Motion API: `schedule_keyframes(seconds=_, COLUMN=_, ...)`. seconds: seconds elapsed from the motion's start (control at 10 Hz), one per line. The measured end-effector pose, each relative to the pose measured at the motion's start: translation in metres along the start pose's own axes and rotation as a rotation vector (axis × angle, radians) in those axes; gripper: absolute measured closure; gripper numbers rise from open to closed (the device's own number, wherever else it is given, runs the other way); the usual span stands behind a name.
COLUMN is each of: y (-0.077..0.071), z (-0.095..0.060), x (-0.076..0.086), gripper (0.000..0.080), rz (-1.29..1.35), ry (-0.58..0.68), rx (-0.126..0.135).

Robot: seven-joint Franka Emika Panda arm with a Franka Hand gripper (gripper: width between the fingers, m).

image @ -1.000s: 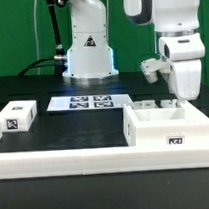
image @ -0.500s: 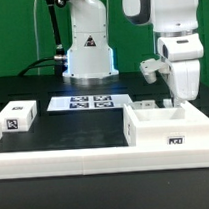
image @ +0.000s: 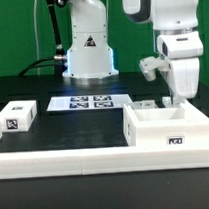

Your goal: Assemble cabinet

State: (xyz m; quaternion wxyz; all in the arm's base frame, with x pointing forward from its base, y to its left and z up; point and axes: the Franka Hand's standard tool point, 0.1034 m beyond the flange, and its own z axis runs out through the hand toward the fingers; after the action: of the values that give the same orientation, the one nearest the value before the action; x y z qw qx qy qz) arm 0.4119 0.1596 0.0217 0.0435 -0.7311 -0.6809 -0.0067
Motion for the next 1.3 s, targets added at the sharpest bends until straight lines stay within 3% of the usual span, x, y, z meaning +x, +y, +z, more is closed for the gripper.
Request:
schedule_keyframes(seconds=0.3, y=0.003, z=-0.021, x=-0.014, gripper=0.0729, rz=0.005, ry=-0.024, rx=-0.011)
schedule_keyframes(seconds=0.6, y=0.008, z=-0.025, x=-0.035, gripper=0.0729, rz=0.014, ry=-0.025, rx=-0.014)
schedule_keyframes(seconds=0.9, y=0.008, z=-0.024, x=-0.035, gripper=0.0729, rz=0.022, ry=-0.024, rx=-0.013)
schedule_keyframes(seconds=1.3, y=0.021, z=-0.032, x=-0.044, gripper=0.0729, rz=0.027, ry=-0.039, rx=0.005)
